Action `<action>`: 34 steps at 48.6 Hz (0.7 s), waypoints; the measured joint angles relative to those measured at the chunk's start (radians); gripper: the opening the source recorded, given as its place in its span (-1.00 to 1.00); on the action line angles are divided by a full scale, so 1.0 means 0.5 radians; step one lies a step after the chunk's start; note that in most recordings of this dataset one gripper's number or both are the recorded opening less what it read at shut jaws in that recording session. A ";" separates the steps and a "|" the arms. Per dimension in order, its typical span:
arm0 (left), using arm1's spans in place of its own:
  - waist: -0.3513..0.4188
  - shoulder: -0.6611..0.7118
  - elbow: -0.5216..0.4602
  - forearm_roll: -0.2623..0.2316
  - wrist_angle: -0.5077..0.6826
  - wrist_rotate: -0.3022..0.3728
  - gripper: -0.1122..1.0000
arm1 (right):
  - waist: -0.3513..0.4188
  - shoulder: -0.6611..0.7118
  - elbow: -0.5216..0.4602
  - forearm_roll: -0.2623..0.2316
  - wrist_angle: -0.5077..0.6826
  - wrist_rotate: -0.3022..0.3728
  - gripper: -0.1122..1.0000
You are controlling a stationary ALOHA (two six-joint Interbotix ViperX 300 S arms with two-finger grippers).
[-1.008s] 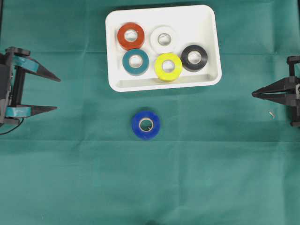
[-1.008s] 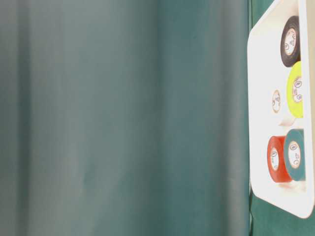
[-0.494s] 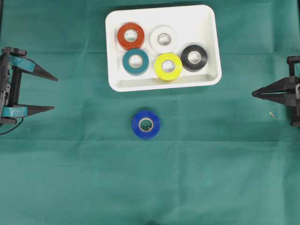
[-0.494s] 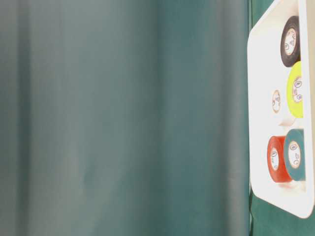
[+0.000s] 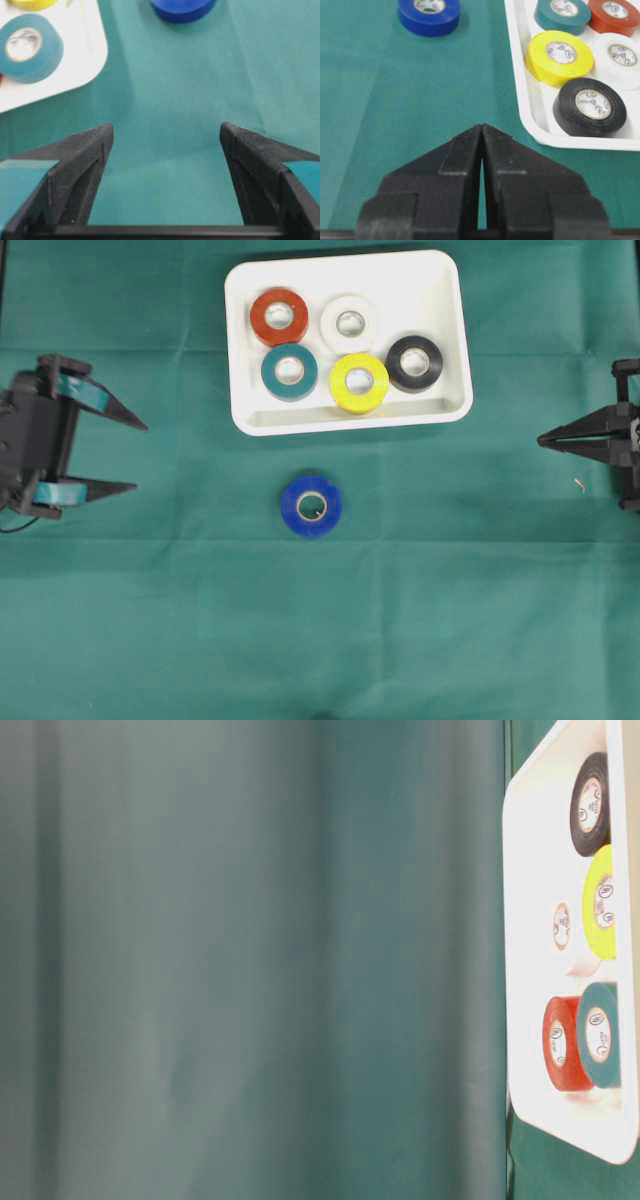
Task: Put the tape into the white case with the left arm.
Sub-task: 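Withdraw the left gripper back to the left side, then reach the left gripper to the blue tape roll and grasp it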
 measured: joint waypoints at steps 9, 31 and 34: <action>-0.095 0.221 -0.117 -0.003 -0.009 0.003 0.75 | 0.000 0.000 0.000 0.000 0.000 0.000 -0.97; -0.129 0.801 -0.460 0.000 -0.012 0.006 0.75 | 0.000 0.000 0.000 0.000 0.000 0.000 -0.97; -0.144 0.887 -0.525 0.000 -0.015 0.009 0.75 | 0.000 0.000 0.000 0.003 0.000 0.000 -0.97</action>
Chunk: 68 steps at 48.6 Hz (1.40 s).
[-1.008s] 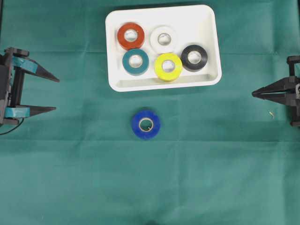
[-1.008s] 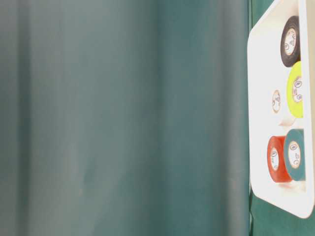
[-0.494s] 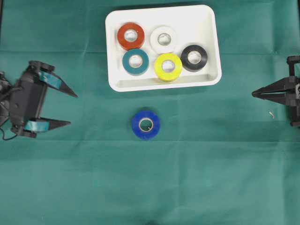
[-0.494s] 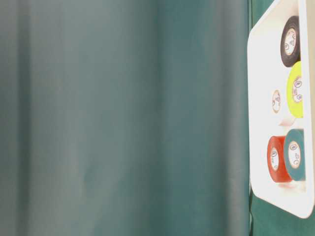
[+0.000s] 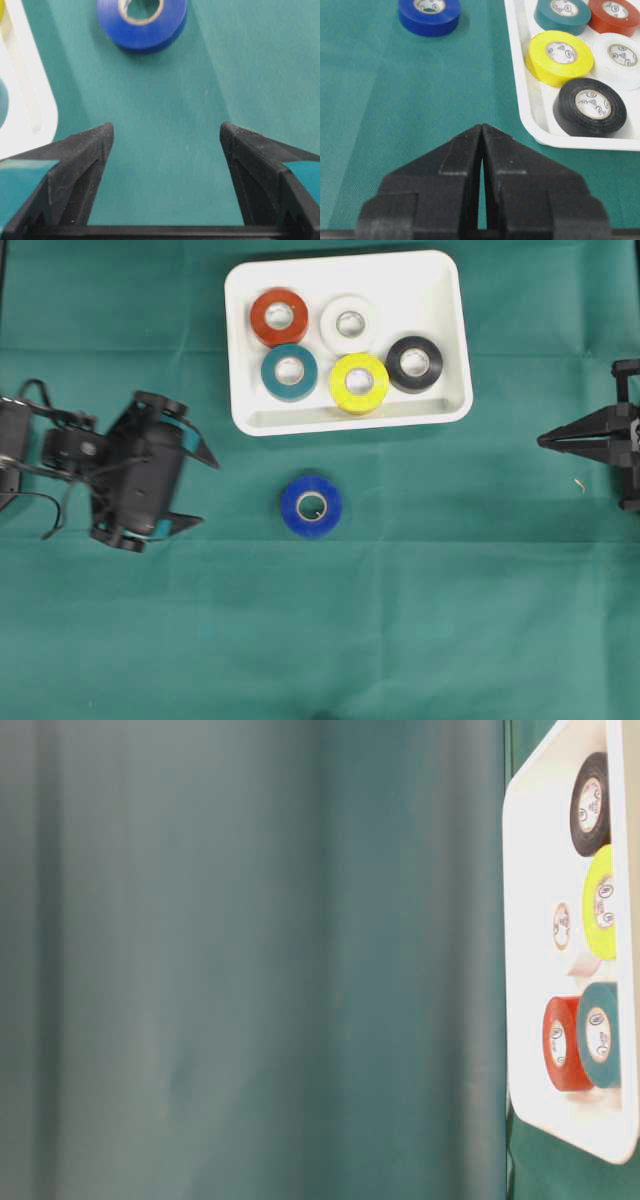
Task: Put the tape into the white case with the left arm.
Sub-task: 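Reach the left gripper to the blue tape roll and grasp it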
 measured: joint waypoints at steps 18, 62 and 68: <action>-0.110 0.436 -0.368 -0.003 0.000 0.003 0.75 | 0.003 0.000 0.003 -0.003 0.003 0.000 -0.97; -0.086 1.019 -0.746 0.000 0.000 0.003 0.75 | 0.000 0.000 0.012 -0.003 0.000 0.000 -0.97; -0.055 1.055 -0.752 0.000 0.000 0.003 0.75 | 0.000 0.000 0.012 -0.003 0.003 0.000 -0.97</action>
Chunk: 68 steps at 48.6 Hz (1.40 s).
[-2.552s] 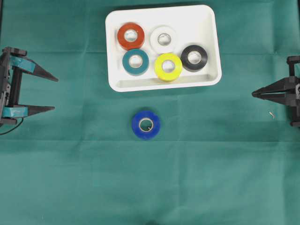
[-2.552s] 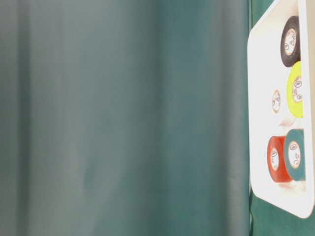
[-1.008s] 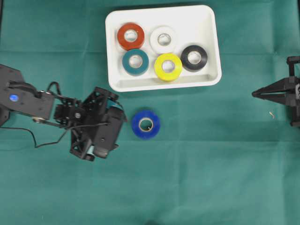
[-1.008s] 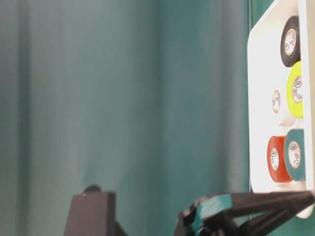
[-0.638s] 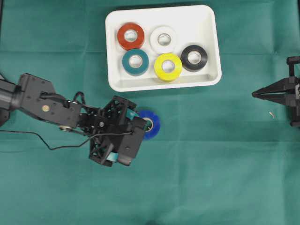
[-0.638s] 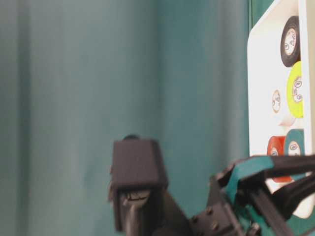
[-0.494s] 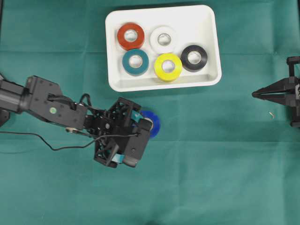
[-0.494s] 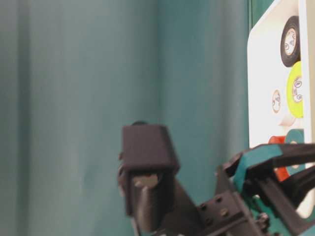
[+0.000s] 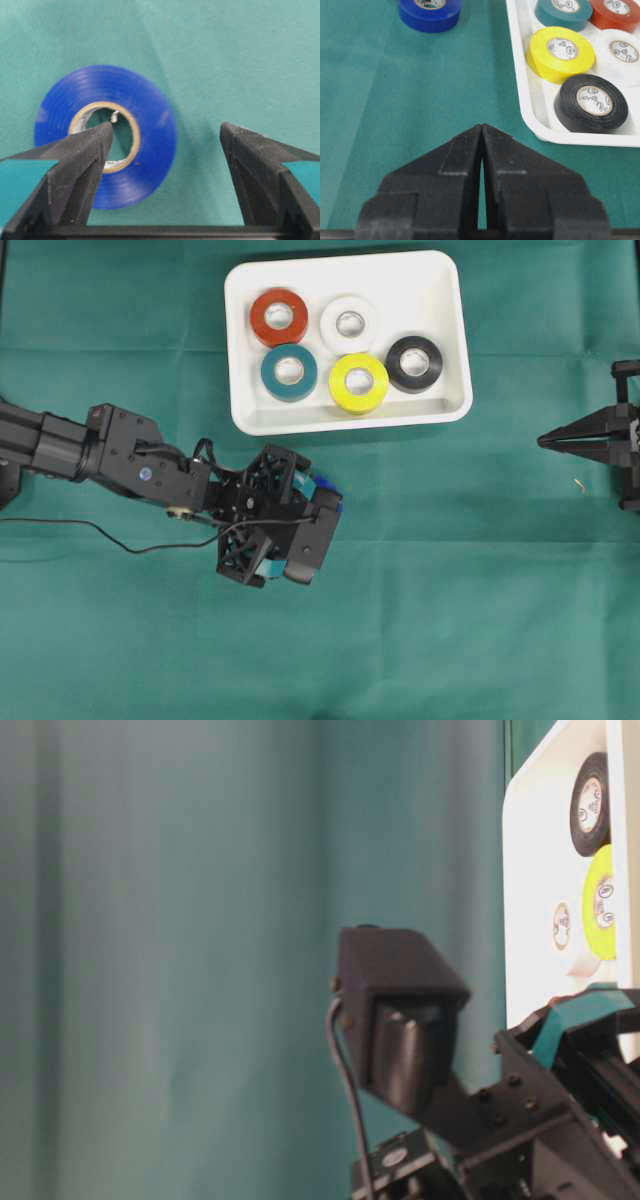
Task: Put the tape into the white case with the left arm.
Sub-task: 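Reach the left gripper to the blue tape roll and grasp it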
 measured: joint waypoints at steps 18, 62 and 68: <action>0.018 0.034 -0.012 0.000 0.000 0.000 0.75 | 0.000 0.000 0.006 0.000 0.000 0.000 -0.97; -0.021 -0.221 -0.040 0.000 0.172 0.003 -0.34 | 0.000 0.000 0.009 0.000 0.000 0.000 -0.97; -0.021 -0.301 -0.049 0.000 0.199 0.009 -0.34 | 0.000 0.000 0.006 0.000 0.000 0.000 -0.97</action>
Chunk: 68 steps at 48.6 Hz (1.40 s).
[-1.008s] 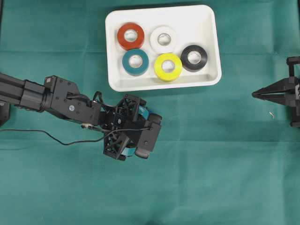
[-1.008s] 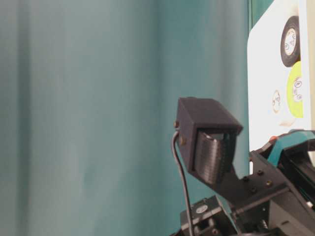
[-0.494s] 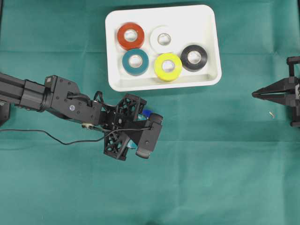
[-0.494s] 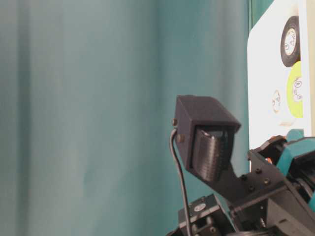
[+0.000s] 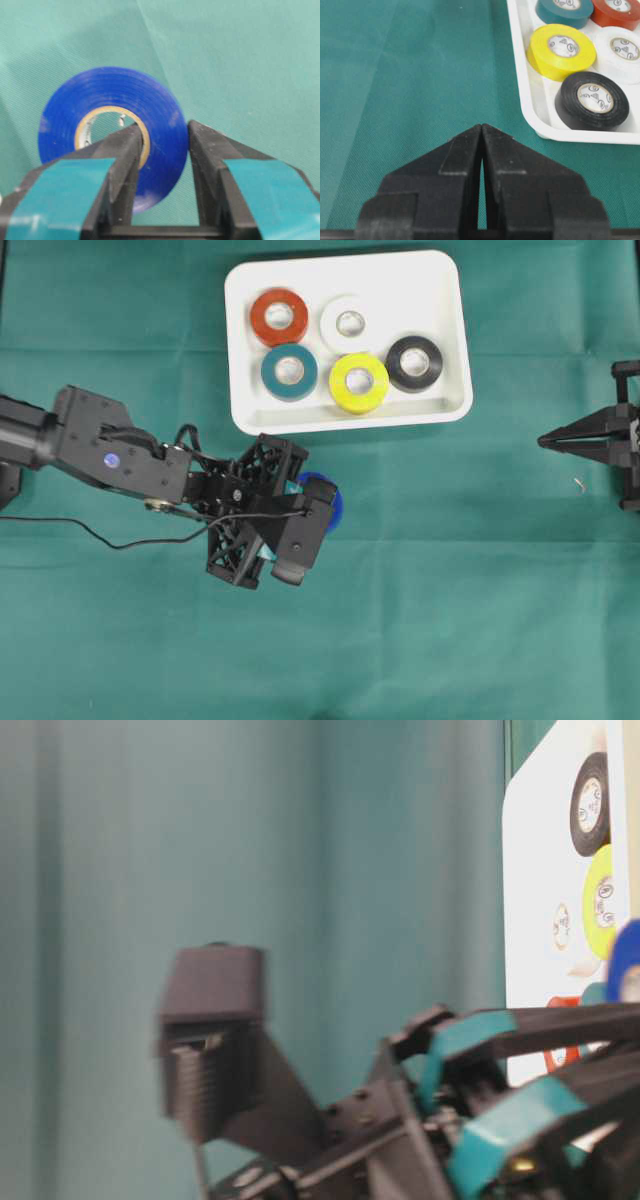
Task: Put the tape into the white case with the left arm.
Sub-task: 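Reach the left gripper to the blue tape roll and grasp it, then lift the blue roll into the tray's upper right and release it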
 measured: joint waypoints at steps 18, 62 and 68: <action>0.190 0.000 -0.080 0.000 0.015 0.120 -0.34 | 0.000 0.000 0.000 0.000 0.000 0.000 -0.97; 0.850 0.583 -0.712 0.006 0.012 0.448 -0.34 | 0.000 0.000 0.006 0.000 0.000 0.000 -0.97; 0.877 0.632 -0.785 0.006 0.012 0.445 -0.34 | 0.000 0.000 0.006 0.000 0.000 0.000 -0.97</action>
